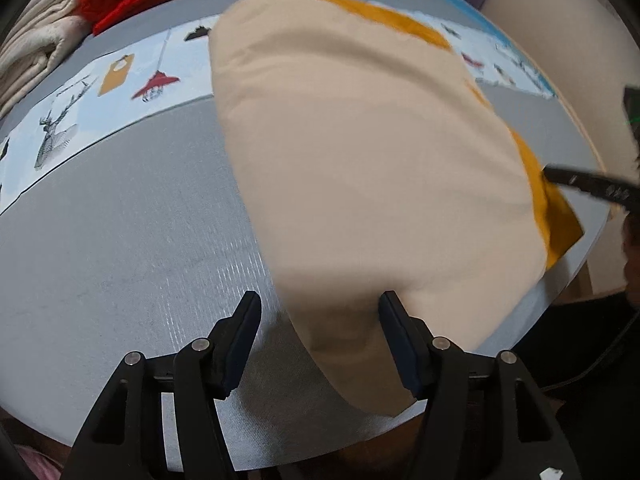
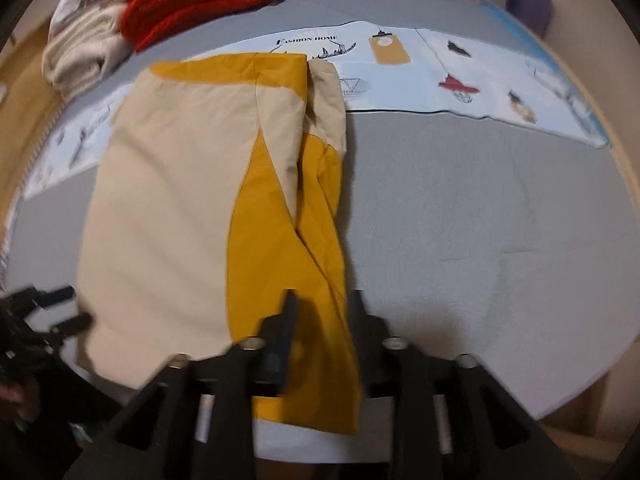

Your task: Fold large clothes

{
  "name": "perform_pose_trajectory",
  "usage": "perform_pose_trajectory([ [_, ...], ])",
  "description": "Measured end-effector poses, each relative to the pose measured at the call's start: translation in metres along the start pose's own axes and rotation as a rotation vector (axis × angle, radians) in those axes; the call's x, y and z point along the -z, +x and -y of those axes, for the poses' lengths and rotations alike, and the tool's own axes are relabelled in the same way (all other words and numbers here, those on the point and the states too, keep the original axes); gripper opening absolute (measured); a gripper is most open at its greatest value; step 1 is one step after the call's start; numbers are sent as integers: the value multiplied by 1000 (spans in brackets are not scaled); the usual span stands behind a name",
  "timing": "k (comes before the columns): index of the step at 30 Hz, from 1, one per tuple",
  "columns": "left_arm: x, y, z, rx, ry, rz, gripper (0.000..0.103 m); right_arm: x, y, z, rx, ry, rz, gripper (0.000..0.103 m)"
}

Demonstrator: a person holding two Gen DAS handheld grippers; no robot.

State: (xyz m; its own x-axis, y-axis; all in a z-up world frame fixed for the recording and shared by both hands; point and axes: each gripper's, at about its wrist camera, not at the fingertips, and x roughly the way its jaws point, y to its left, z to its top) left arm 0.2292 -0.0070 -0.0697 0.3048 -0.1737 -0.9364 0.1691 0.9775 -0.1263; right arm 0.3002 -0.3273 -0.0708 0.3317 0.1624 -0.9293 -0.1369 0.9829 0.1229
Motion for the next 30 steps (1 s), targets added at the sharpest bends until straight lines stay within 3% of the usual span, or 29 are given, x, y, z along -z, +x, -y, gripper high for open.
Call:
perform_pose_trajectory([
  [5, -11, -9, -24, 44, -133, 53, 59, -13, 24, -5, 1, 32, -49, 38],
  [12, -35, 6, -53, 128, -271, 24, 59, -28, 59, 3, -11, 80, -122, 53],
  [21, -64, 52, -98, 268, -527, -36, 72, -38, 83, 8, -22, 116, -189, 54],
  [25, -69, 77, -107, 389, -616, -77, 73, -40, 93, 6, -20, 128, -214, 54],
  [28, -73, 89, -108, 459, -649, -89, 73, -38, 98, 6, -47, 167, -229, 46],
  [30, -77, 93, -104, 461, -637, -85, 72, -38, 101, 11, -76, 211, -235, 36],
])
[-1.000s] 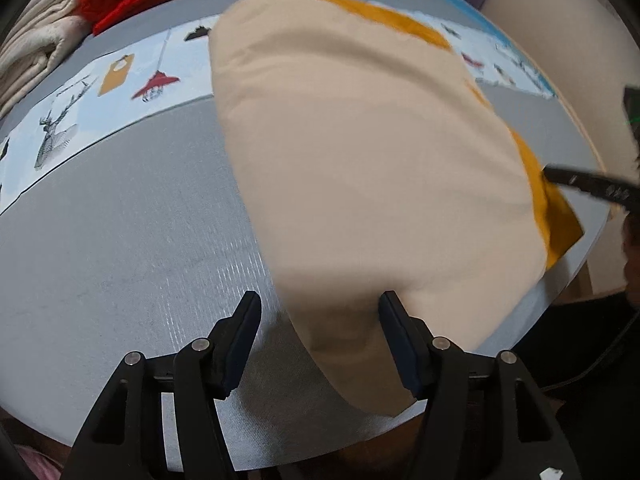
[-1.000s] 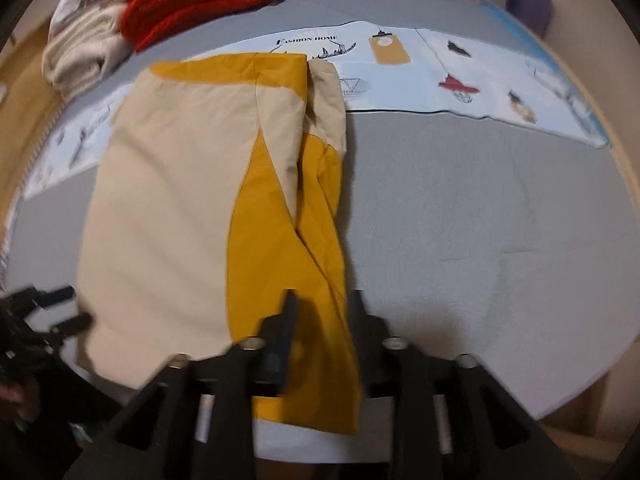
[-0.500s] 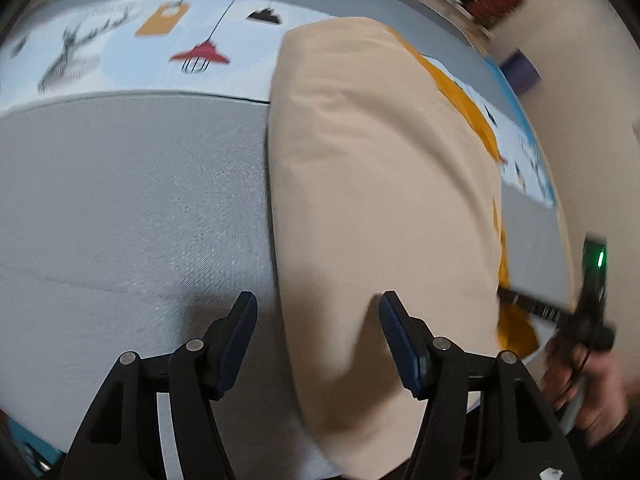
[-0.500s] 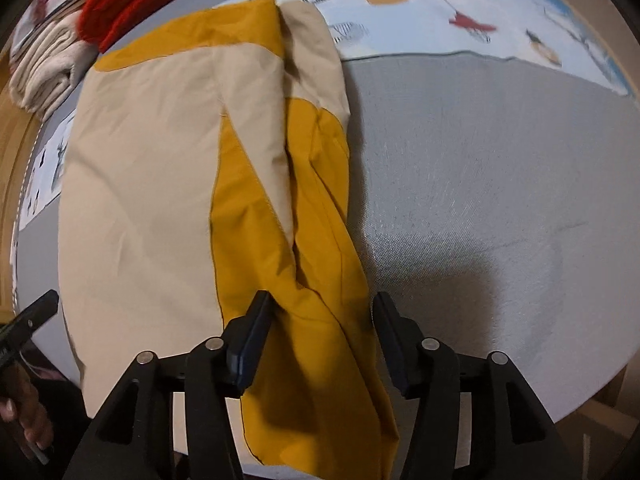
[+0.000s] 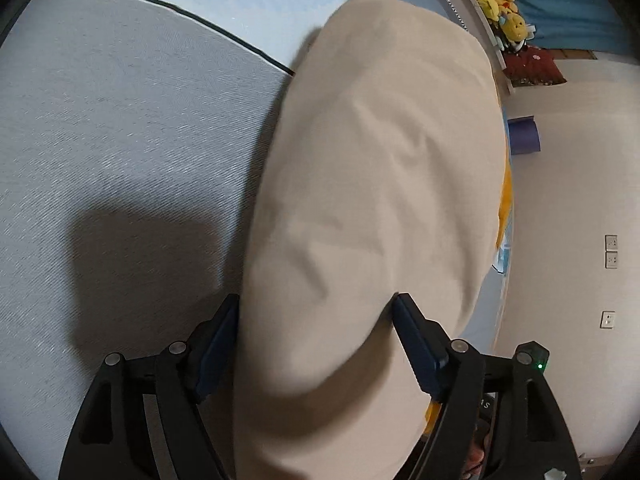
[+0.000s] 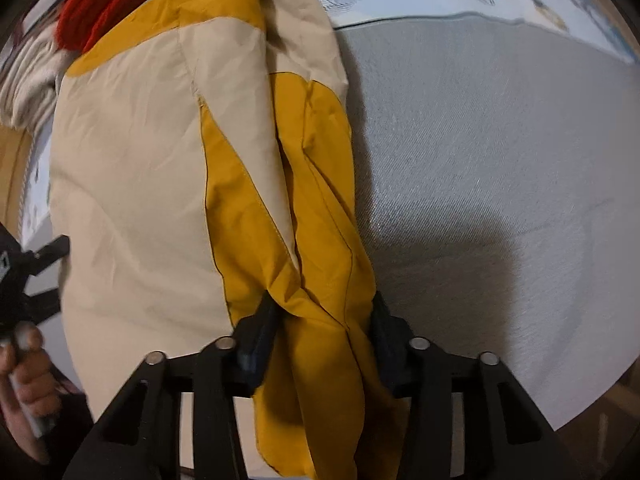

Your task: Fold large clothes

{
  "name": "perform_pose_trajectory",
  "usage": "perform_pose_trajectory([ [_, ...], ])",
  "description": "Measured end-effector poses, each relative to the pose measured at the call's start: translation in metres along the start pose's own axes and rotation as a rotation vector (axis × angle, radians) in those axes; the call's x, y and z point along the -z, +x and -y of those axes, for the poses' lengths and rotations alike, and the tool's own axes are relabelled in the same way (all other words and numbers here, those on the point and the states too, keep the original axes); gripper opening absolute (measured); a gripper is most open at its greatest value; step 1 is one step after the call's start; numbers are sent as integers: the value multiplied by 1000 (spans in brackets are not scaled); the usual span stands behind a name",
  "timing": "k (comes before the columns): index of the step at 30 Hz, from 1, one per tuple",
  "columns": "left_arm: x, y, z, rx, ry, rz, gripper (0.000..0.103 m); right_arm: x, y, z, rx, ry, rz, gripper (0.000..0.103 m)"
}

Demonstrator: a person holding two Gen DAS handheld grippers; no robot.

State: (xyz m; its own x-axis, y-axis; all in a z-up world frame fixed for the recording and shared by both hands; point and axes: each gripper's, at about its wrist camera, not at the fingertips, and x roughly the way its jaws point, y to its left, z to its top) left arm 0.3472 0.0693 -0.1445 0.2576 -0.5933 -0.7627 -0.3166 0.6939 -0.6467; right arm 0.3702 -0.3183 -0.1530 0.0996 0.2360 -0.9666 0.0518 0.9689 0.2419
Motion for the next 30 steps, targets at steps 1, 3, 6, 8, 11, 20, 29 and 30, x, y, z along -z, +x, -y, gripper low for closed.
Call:
perform_pose_trajectory([
  [1, -1, 1, 3, -2, 11, 4, 70, 0, 1, 1, -12, 11, -1, 33],
  [3, -2, 1, 8, -10, 38, 28, 61, 1, 1, 1, -18, 10, 5, 23],
  [6, -3, -12, 25, -36, 92, 79, 41, -4, 0, -4, -15, -6, 23, 17],
  [8, -2, -26, 44, -43, 164, 129, 33, -4, -3, -10, -23, -1, 32, 15],
  [11, -7, -53, 63, -50, 245, 204, 31, -8, 0, -23, -34, -5, 45, 14],
  [20, -53, -97, -5, -153, 61, 292, 36, -26, -4, -103, -137, -109, 168, 12],
  [29, -51, -137, -39, -140, 15, 332, 37, -24, 4, -126, -88, -159, 154, 16],
  [30, -47, -135, -37, -141, 49, 303, 37, -24, 2, -126, -90, -147, 156, 19],
])
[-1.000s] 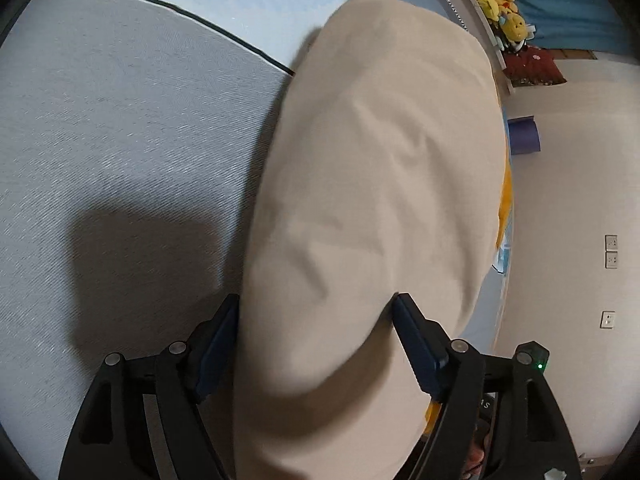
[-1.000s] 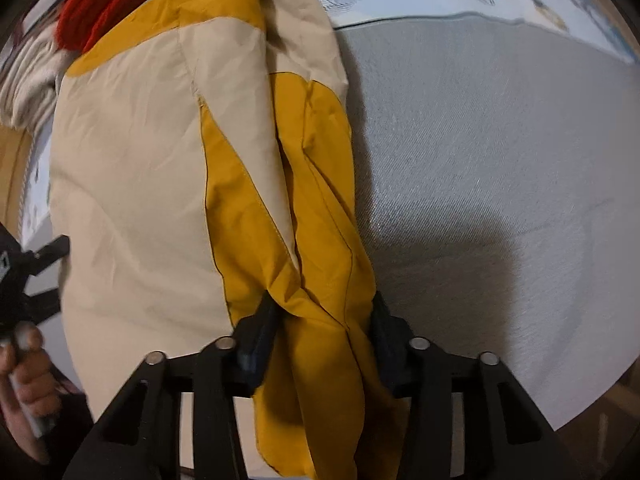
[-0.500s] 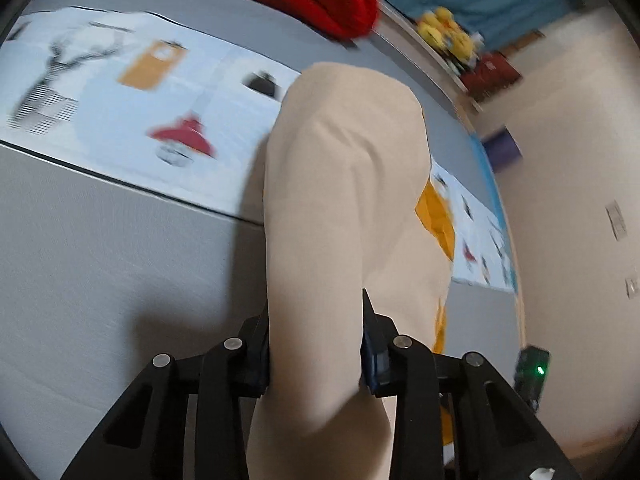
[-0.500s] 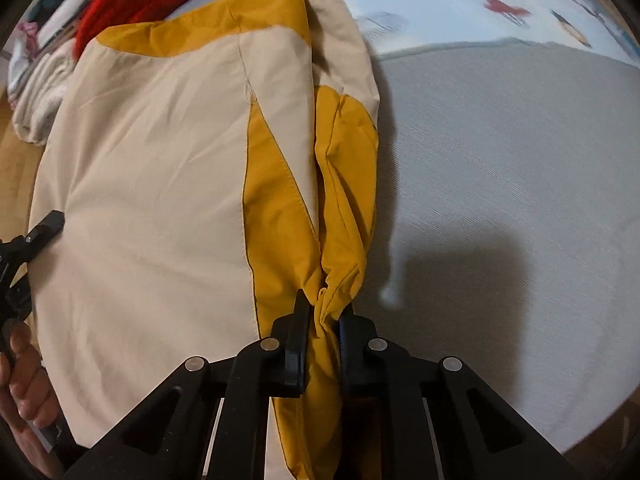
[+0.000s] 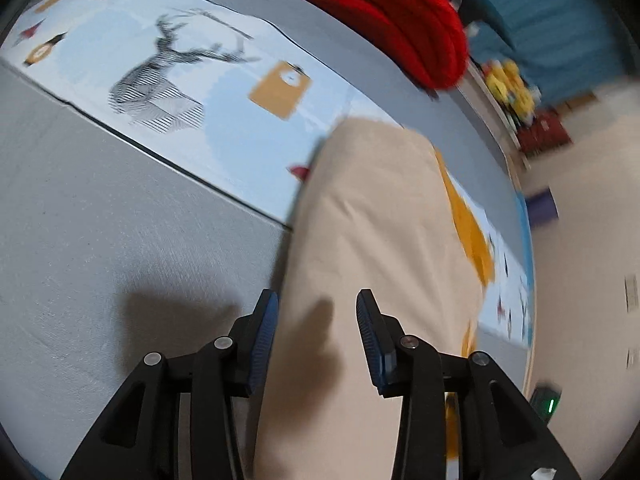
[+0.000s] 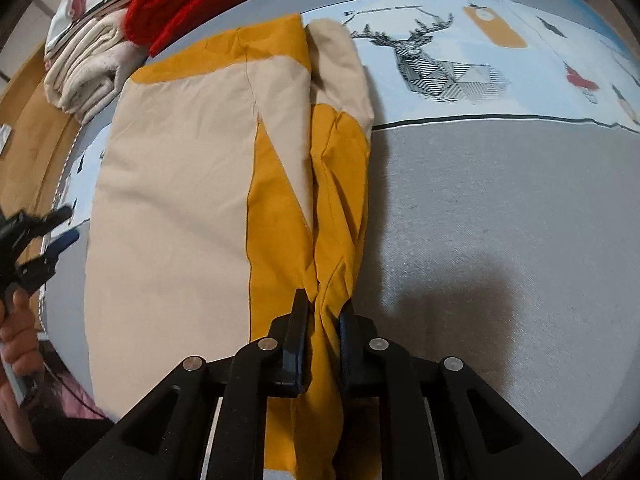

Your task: Fold large clothes

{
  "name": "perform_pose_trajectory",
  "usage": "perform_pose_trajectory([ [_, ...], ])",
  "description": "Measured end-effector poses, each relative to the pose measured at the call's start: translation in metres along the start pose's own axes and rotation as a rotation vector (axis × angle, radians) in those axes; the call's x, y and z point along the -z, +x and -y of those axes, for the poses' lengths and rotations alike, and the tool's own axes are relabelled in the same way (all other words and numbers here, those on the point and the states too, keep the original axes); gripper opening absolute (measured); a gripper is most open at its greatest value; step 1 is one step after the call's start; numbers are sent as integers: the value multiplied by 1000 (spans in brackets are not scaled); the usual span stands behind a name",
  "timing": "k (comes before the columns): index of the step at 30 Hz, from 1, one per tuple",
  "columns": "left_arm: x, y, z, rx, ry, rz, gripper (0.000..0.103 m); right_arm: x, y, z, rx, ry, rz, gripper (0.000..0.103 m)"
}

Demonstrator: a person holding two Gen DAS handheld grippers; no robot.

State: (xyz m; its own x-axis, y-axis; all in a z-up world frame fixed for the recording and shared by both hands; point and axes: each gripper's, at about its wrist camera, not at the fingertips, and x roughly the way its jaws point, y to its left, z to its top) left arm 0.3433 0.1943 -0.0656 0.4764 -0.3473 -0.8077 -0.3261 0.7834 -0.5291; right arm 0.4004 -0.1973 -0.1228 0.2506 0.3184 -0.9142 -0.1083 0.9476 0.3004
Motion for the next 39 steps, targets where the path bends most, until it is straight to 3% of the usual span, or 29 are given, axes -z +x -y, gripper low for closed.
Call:
perform_pose_trajectory([
  [3, 15, 3, 8, 5, 100, -82, 39, 1, -7, -1, 33, 2, 13, 28],
  [9, 47, 5, 8, -69, 249, -202, 39, 19, -20, 4, 49, -25, -5, 30],
  [11, 58, 10, 7, -98, 280, -237, 43, 25, -20, 6, 59, -30, -30, 31],
  [14, 68, 16, 7, -131, 297, -259, 51, 36, -19, 12, 70, -32, -74, 32],
  [17, 74, 11, 11, -115, 277, -268, 51, 44, -18, 21, 67, -10, -111, 32],
  [19, 81, 8, 20, -111, 318, -258, 51, 47, -22, 21, 65, -24, -112, 31],
  [21, 95, 24, 21, -211, 399, -283, 57, 51, -22, 19, 61, -52, -125, 20],
  [22, 97, 28, 17, -235, 398, -279, 60, 53, -22, 19, 69, -64, -132, 20],
  [25, 98, 14, 16, -239, 340, -221, 59, 62, -20, 21, 101, -74, -172, 20],
  [29, 115, -30, 26, -362, 365, -11, 60, 75, -39, 25, 199, -107, -143, 21],
  [30, 120, -41, 28, -351, 368, 31, 62, 78, -47, 25, 242, -130, -107, 22],
  [31, 127, -54, 30, -335, 371, 78, 71, 81, -57, 23, 273, -155, -69, 23],
  [32, 136, -67, 31, -328, 382, 125, 80, 86, -73, 17, 314, -200, 5, 24],
  [34, 157, -86, 35, -341, 418, 205, 88, 99, -102, 5, 361, -260, 143, 25],
  [35, 168, -95, 38, -349, 442, 237, 91, 110, -120, -1, 367, -276, 221, 29],
  [37, 190, -108, 42, -352, 492, 278, 93, 134, -146, -5, 332, -264, 326, 46],
  [38, 201, -117, 41, -356, 520, 299, 94, 149, -158, -7, 315, -248, 364, 60],
  [39, 210, -123, 43, -363, 541, 317, 94, 164, -168, -13, 314, -239, 394, 65],
])
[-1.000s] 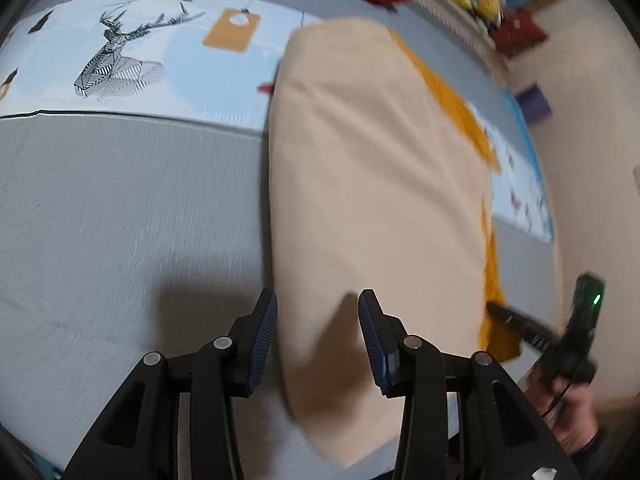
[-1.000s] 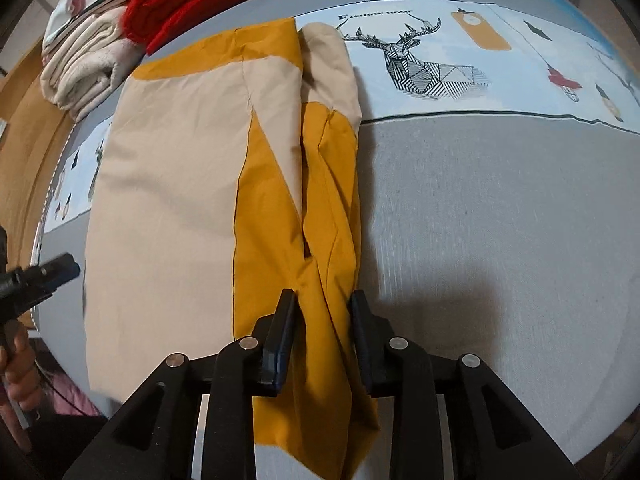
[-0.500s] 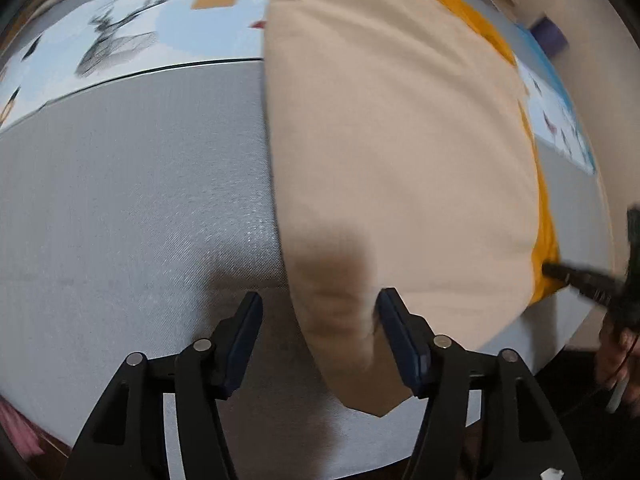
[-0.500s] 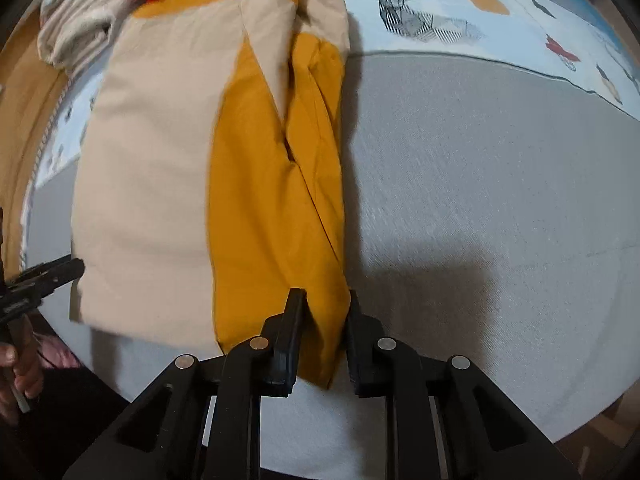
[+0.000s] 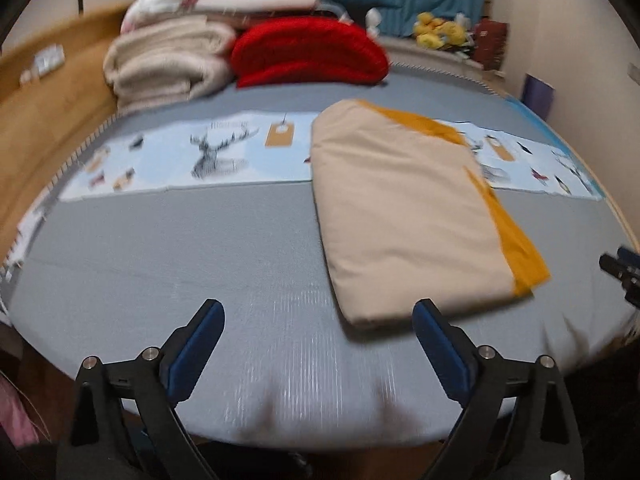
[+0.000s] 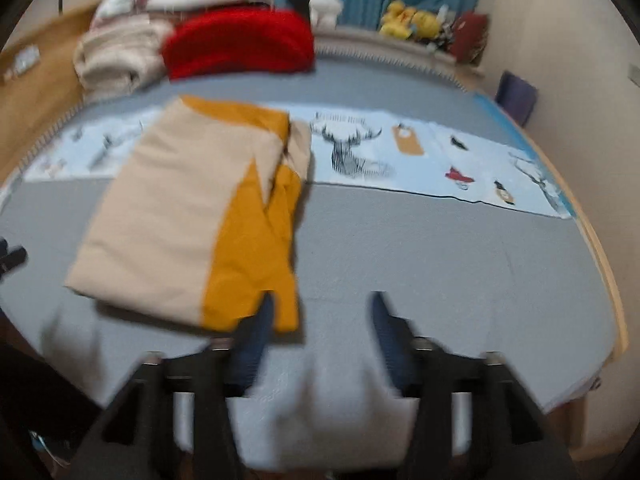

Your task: Fold large clothes

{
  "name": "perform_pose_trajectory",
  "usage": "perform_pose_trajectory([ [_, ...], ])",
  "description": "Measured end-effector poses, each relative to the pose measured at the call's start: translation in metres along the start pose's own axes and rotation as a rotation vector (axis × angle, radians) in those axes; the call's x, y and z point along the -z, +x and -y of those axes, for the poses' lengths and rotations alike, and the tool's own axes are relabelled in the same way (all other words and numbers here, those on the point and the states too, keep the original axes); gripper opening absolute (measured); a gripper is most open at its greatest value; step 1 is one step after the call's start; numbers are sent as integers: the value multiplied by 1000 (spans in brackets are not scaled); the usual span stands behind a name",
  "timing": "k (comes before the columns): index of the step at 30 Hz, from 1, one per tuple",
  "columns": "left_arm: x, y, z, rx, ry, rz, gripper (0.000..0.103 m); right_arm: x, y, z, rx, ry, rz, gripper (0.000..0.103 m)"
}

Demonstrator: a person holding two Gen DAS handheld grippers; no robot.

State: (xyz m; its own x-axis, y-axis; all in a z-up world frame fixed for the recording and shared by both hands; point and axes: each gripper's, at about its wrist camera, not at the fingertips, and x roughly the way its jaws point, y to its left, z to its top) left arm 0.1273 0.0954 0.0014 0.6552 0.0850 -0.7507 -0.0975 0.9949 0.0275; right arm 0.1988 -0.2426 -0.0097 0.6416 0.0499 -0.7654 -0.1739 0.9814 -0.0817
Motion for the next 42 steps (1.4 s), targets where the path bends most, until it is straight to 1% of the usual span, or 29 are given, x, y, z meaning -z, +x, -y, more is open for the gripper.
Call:
perform_pose_trajectory([
  [2, 11, -21, 13, -27, 30, 44, 97, 17, -30, -10, 6, -11, 48, 65],
  [3, 18, -28, 16, -38, 28, 49, 99, 24, -46, -19, 7, -31, 82, 67],
  [4, 25, -38, 19, -44, 11, 51, 100, 32, -57, -26, 10, -51, 110, 70],
  [6, 38, -53, 28, -25, -47, 44, 101, 46, -84, -42, 35, -80, 169, 77],
  [8, 51, -63, 40, 6, -93, 31, 101, 56, -104, -54, 28, -63, 195, 80],
  [10, 62, -70, 56, 8, -88, 23, 101, 62, -111, -65, 7, -26, 193, 81],
  [11, 64, -70, 63, 12, -72, 21, 101, 65, -113, -69, 1, -10, 186, 84],
  [12, 64, -69, 70, 21, -44, 20, 101, 67, -114, -73, -8, -2, 180, 85],
  [14, 60, -63, 78, 9, -7, 31, 102, 71, -116, -80, -14, -3, 174, 85],
  [16, 57, -59, 79, 9, -21, 43, 102, 69, -112, -83, -10, -12, 172, 85],
  [20, 53, -53, 73, 15, -71, 46, 102, 66, -99, -81, 1, 19, 150, 85],
  [23, 55, -54, 69, 28, -90, 41, 102, 63, -89, -80, -3, 30, 122, 85],
  [26, 55, -56, 65, 32, -102, 44, 102, 64, -87, -82, -10, 23, 118, 85],
  [33, 55, -56, 65, 33, -107, 44, 102, 65, -89, -93, -18, -22, 140, 85],
  [42, 57, -57, 68, 34, -99, 49, 102, 65, -86, -92, -22, -14, 140, 85],
])
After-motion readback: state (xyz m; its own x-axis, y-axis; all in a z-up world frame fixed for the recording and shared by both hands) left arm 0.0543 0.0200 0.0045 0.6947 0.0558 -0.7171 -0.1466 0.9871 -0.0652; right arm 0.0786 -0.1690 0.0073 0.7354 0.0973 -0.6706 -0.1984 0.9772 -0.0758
